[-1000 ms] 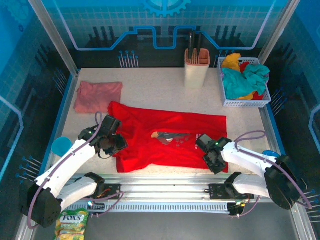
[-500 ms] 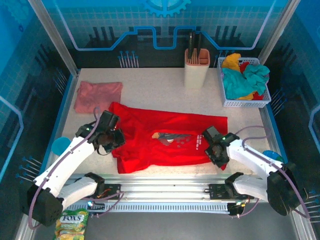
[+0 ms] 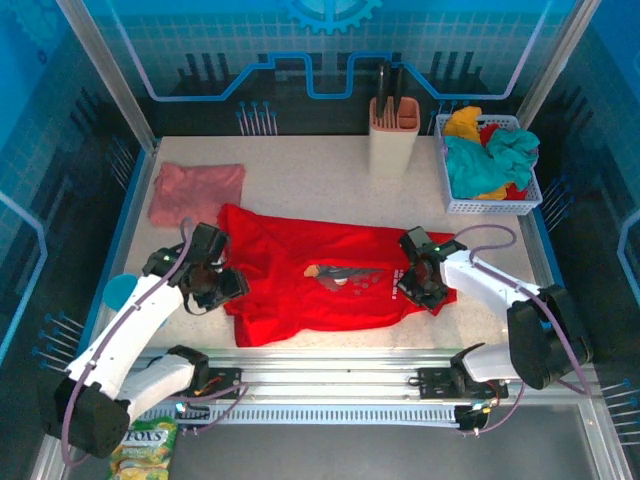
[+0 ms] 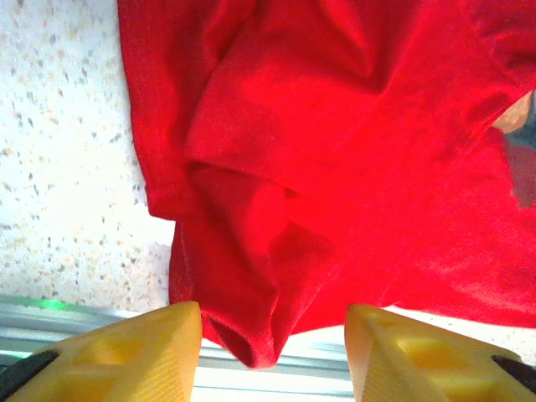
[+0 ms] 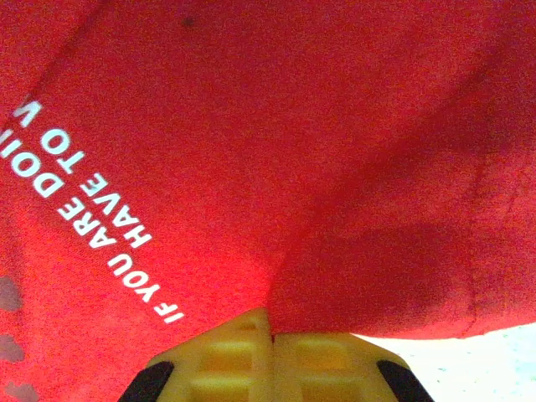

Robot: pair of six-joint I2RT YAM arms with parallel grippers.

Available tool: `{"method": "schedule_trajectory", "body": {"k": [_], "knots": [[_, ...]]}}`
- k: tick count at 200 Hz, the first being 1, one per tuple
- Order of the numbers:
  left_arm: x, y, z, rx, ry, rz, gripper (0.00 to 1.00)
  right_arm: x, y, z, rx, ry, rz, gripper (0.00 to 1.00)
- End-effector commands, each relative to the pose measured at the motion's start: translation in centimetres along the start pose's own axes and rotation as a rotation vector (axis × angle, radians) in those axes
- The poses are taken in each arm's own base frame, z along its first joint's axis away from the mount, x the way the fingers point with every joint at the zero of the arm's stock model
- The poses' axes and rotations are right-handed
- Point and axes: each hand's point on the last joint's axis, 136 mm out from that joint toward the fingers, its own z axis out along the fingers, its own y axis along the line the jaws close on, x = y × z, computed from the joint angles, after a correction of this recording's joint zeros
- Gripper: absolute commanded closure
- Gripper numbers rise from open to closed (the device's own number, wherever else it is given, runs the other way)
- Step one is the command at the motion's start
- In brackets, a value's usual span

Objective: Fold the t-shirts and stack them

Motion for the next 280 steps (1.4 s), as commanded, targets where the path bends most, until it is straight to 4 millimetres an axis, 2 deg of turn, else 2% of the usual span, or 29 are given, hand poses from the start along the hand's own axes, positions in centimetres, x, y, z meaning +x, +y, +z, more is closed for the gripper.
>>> {"method": "schedule_trajectory", "body": {"k": [1,26,49,64,80,103,125,150,185,208,226,234,249,257,268,280], "knots": [[2.6,1.5,0.8,-0.048,0.099,-0.064,0.50,0.0,-0.3,0.1,-0.020,0.019,-0.013,1.00],[3.8,2.3,2.3,-0.071,0.120,-0.101,0.48,-0.4,-0.5,-0.2,-0.026,0.009,-0.026,1.00],[3.5,0.6,3.4,0.008,0.107,-0.129,0.48,-0.1,-0.7,0.2,-0.028,0.023,-0.025,1.00],[3.1,-0.5,3.7,0.045,0.095,-0.127,0.52,-0.1,-0.9,0.3,-0.025,0.024,-0.026,1.00],[2.9,-1.4,3.9,0.085,0.099,-0.131,0.65,-0.2,-1.0,0.1,-0.032,0.017,-0.026,1.00],[2.5,-1.9,3.5,0.084,0.098,-0.116,1.00,-0.8,-1.0,-0.6,-0.040,0.003,-0.032,1.00],[0.9,-2.4,2.3,0.058,0.051,-0.080,1.00,-1.3,-0.6,-1.0,-0.052,0.003,-0.049,1.00],[-1.4,-3.9,1.2,0.054,0.018,-0.037,1.00,-2.0,0.0,-0.9,-0.064,0.027,-0.061,1.00],[-2.8,-4.5,0.7,0.041,0.015,-0.003,1.00,-2.3,0.5,-0.5,-0.080,0.040,-0.072,1.00],[-5.2,-6.0,0.4,0.089,0.012,0.002,1.00,-2.7,0.4,0.2,-0.073,0.051,-0.079,1.00],[-7.1,-6.4,0.8,0.035,0.000,0.028,1.00,-3.2,-0.1,0.1,-0.025,0.043,-0.100,1.00],[-7.7,-6.5,1.3,0.020,-0.002,0.038,0.92,-3.3,-0.3,0.2,-0.019,0.041,-0.103,1.00],[-8.5,-6.2,2.6,-0.016,0.012,0.048,0.87,-3.1,-0.4,0.6,-0.044,0.057,-0.094,0.98],[-8.7,-6.1,3.1,-0.032,0.020,0.056,0.77,-3.1,-0.5,0.8,-0.051,0.062,-0.089,0.94],[-8.9,-5.6,3.4,-0.056,0.022,0.065,0.54,-3.1,-0.2,0.6,-0.074,0.063,-0.097,0.82],[-9.2,-5.1,3.3,-0.076,0.009,0.076,0.37,-3.3,0.2,0.1,-0.103,0.051,-0.118,0.62]]}}
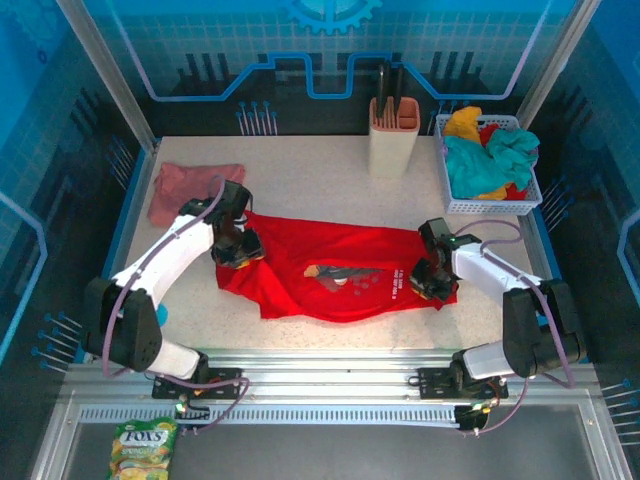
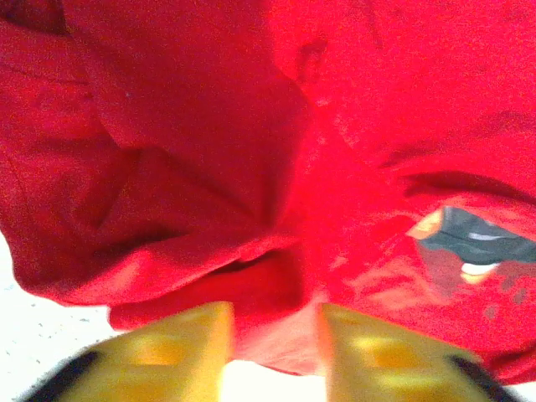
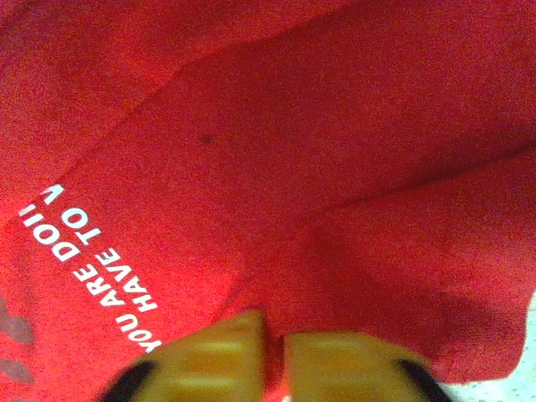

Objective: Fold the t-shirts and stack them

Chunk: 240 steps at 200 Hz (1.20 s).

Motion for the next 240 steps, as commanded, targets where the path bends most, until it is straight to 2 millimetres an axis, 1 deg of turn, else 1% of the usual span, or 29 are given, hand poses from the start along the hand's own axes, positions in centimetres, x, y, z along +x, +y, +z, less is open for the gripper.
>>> {"method": "schedule_trajectory", "body": {"k": [1,9,21,27,34,43,46,52,64,76,87,99,107,122,137,154,176,184,197,215,240], "knots": [[-0.9,1.2,-0.4,-0.055,-0.027,0.050,0.36,-0.2,0.4,-0.6,-0.051,-0.004,-0.039,0.61],[-1.0,1.3,-0.8,-0.048,-0.032,0.057,0.34,-0.4,0.7,-1.2,-0.066,-0.015,-0.060,0.52],[-0.8,1.5,-1.8,-0.034,-0.033,0.059,0.34,-0.6,1.1,-2.1,-0.084,-0.033,-0.095,0.41],[-0.7,1.7,-2.4,-0.027,-0.042,0.060,0.34,-0.7,1.2,-2.6,-0.091,-0.043,-0.111,0.31],[-0.3,1.7,-2.9,-0.013,-0.050,0.062,0.35,-0.8,1.2,-3.1,-0.094,-0.056,-0.125,0.23],[0.4,1.6,-3.5,0.023,-0.053,0.057,0.36,-0.8,1.2,-3.7,-0.101,-0.071,-0.139,0.18],[0.8,1.6,-3.3,0.031,-0.044,0.052,0.36,-0.8,1.2,-3.9,-0.103,-0.075,-0.144,0.17],[1.5,1.6,-3.2,0.055,-0.033,0.042,0.36,-0.8,1.0,-4.3,-0.103,-0.084,-0.151,0.07],[2.8,2.0,-2.5,0.084,-0.006,0.007,0.37,-0.7,0.5,-4.8,-0.102,-0.099,-0.150,0.00],[3.9,2.4,-1.5,0.111,0.008,-0.031,0.37,-0.4,-0.2,-5.3,-0.097,-0.103,-0.134,0.00],[4.6,2.9,-0.6,0.123,0.009,-0.064,0.38,-0.2,-1.3,-5.7,-0.070,-0.108,-0.099,0.00],[4.9,3.4,0.3,0.129,0.002,-0.094,0.41,0.1,-3.0,-5.9,-0.021,-0.114,-0.036,0.00],[5.1,3.4,0.7,0.136,0.005,-0.108,0.43,0.4,-3.6,-5.8,-0.017,-0.107,-0.002,0.00],[5.1,3.2,1.4,0.148,0.015,-0.119,0.47,1.1,-5.1,-5.1,-0.005,-0.089,0.096,0.12],[4.9,3.1,1.8,0.152,0.019,-0.119,0.50,1.4,-5.7,-4.4,-0.028,-0.088,0.161,0.21],[4.5,2.9,1.7,0.152,0.010,-0.116,0.53,1.5,-6.0,-3.8,-0.054,-0.097,0.214,0.34],[4.2,2.9,1.6,0.153,0.000,-0.108,0.56,2.0,-5.8,-2.4,-0.099,-0.049,0.276,0.43],[4.2,3.0,1.7,0.149,0.006,-0.106,0.57,2.2,-5.9,-1.9,-0.095,-0.036,0.284,0.46],[4.2,3.3,1.7,0.137,0.005,-0.108,0.60,2.4,-6.2,-1.1,-0.073,-0.022,0.295,0.54],[4.0,3.7,1.6,0.136,0.001,-0.114,0.60,2.3,-6.4,-0.6,-0.063,-0.024,0.304,0.56],[3.9,3.8,1.6,0.136,0.000,-0.116,0.61,1.7,-6.6,-0.4,-0.054,-0.054,0.318,0.56]]}}
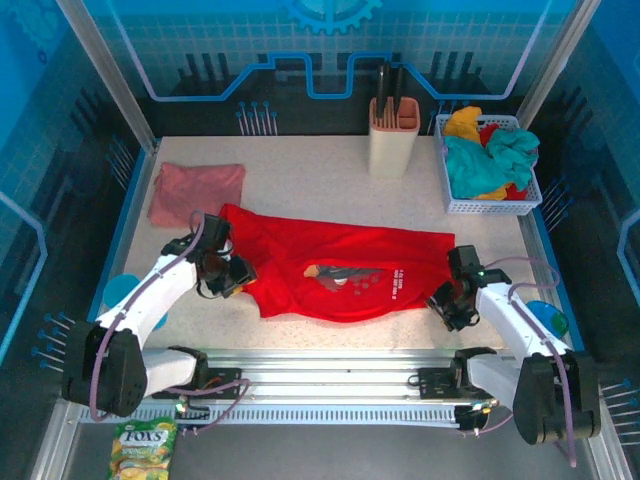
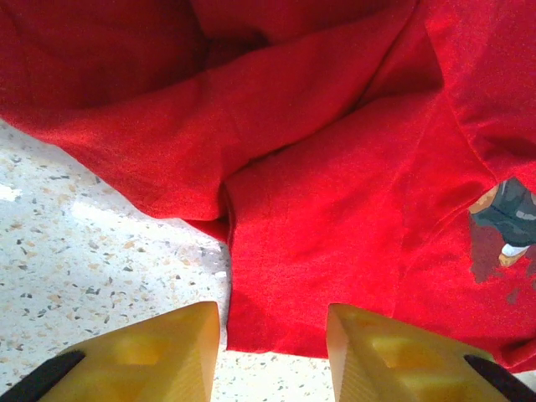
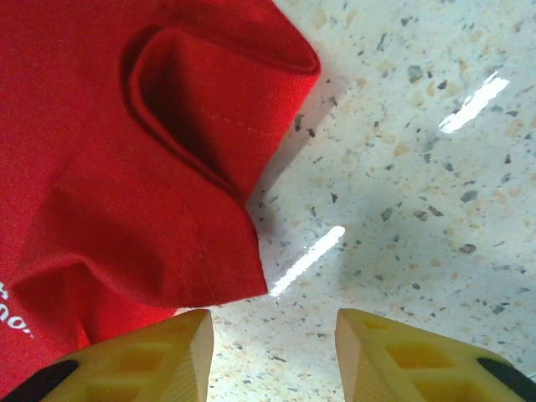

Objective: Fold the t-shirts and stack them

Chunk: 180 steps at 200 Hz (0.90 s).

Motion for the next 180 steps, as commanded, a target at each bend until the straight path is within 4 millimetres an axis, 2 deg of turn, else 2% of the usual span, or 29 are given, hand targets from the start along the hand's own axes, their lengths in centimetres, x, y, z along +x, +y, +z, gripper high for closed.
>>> {"method": "schedule_trajectory", "body": {"k": [1,61,93,126,144,180], "knots": [[-0.3,-0.2,-0.2,0.012,0.003,0.011,0.61,-0.7,0.0,0.4,-0.010,-0.027,0.052,0.56],[-0.3,-0.3,-0.5,0.021,-0.002,0.010,0.62,-2.0,0.2,0.5,-0.015,-0.088,0.063,0.53],[-0.2,-0.3,-0.4,0.030,0.003,0.004,0.62,-1.9,0.5,1.6,-0.020,-0.068,0.079,0.58],[0.0,-0.3,-0.4,0.034,0.006,0.002,0.63,-2.3,0.8,1.6,-0.015,-0.077,0.077,0.62],[0.0,-0.3,-0.3,0.037,0.005,0.000,0.62,-2.4,0.9,1.6,-0.025,-0.085,0.079,0.66],[0.0,-0.2,0.1,0.038,0.010,0.000,0.63,-2.7,1.0,1.3,-0.015,-0.093,0.063,0.82]]}}
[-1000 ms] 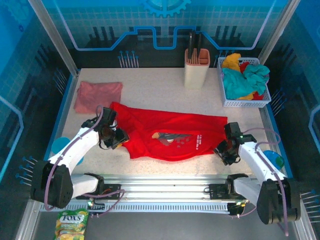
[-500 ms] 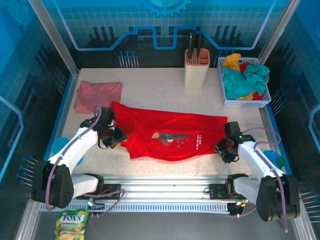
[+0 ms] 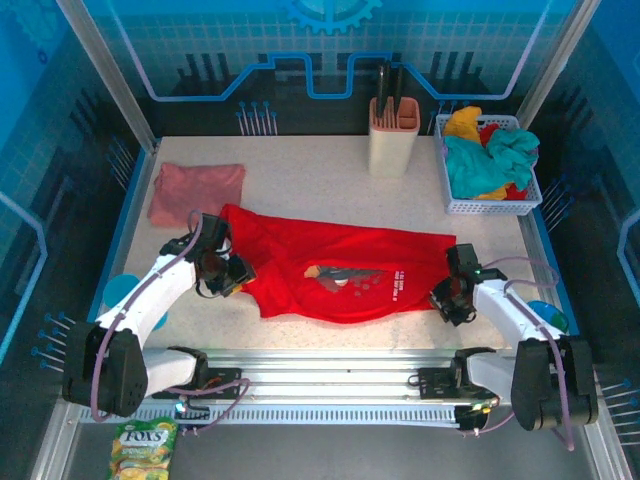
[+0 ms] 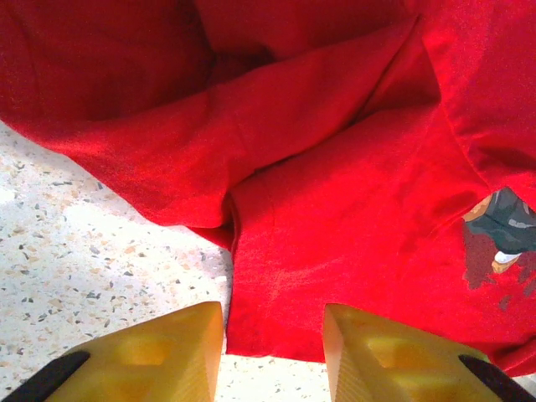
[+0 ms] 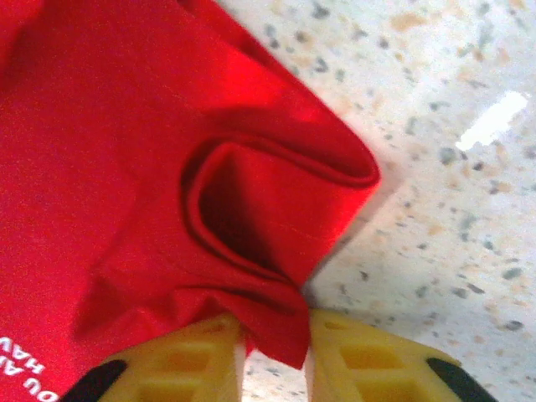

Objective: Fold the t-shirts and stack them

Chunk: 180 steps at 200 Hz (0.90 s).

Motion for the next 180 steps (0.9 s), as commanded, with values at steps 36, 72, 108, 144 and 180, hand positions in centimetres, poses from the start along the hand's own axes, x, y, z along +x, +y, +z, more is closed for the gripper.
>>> {"method": "schedule_trajectory", "body": {"k": [36,72,108,144,180], "knots": [[0.2,0.2,0.8,0.009,0.027,0.001,0.62,-1.2,0.5,-0.3,-0.004,-0.033,-0.039,1.00],[0.0,0.9,1.4,-0.017,0.011,-0.014,0.61,-1.3,0.7,-0.7,0.007,-0.027,-0.090,1.00],[-0.1,0.4,2.7,0.018,0.007,-0.044,0.60,-1.1,0.7,-0.5,0.014,-0.008,-0.108,1.00],[-0.5,0.2,3.6,0.011,-0.043,-0.050,0.64,-0.9,1.0,-0.3,-0.002,0.001,-0.107,1.00],[0.1,0.1,5.0,-0.004,-0.048,-0.057,0.70,-1.0,1.2,-0.3,-0.005,0.007,-0.109,1.00]]}}
